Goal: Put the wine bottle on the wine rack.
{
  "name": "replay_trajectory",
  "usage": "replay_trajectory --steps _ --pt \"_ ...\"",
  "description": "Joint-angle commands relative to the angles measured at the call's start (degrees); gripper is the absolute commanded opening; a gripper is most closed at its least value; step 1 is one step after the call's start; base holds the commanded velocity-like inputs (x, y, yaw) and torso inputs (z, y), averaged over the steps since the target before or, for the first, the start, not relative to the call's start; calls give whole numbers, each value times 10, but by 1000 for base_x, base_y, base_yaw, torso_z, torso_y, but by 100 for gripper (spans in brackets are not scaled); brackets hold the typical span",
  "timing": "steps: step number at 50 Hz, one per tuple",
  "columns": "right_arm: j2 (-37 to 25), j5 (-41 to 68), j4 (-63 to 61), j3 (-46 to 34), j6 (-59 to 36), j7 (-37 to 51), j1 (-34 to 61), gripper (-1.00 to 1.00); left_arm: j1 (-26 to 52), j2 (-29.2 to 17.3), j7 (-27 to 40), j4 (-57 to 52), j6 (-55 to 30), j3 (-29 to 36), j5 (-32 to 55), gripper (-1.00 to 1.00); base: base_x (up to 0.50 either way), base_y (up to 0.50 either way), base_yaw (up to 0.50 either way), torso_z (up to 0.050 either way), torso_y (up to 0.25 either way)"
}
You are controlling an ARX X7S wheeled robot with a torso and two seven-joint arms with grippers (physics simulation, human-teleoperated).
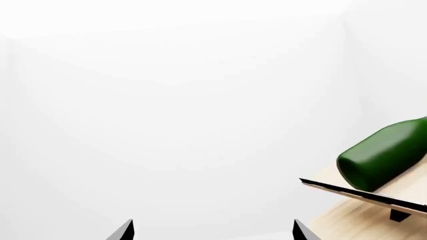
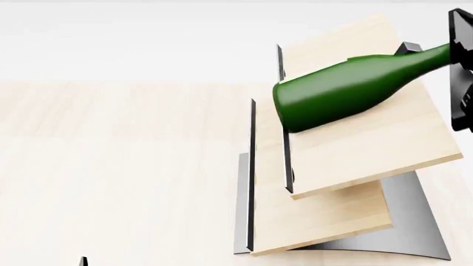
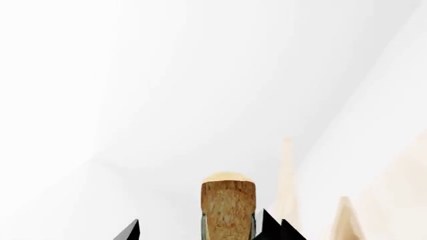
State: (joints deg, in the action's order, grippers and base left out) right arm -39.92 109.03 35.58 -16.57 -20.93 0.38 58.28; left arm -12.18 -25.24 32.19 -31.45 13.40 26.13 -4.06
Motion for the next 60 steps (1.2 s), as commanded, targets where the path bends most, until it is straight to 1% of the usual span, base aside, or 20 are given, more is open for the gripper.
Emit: replay_trajectory --steps 1,40,51,60 --pt "-1 -5 -9 1 -3 -10 -2 100 1 -1 1 -1 0 0 2 100 0 0 0 0 0" --pt "-15 -1 -29 16 7 -6 -23 100 2 -3 5 0 -1 4 0 100 0 0 0 0 0" --pt "-39 12 -78 44 26 5 -66 100 3 -4 5 -1 -2 6 0 100 0 0 0 0 0" --pt "-68 23 -140 82 55 18 -126 100 5 -3 5 2 -3 7 -1 100 0 0 0 0 0"
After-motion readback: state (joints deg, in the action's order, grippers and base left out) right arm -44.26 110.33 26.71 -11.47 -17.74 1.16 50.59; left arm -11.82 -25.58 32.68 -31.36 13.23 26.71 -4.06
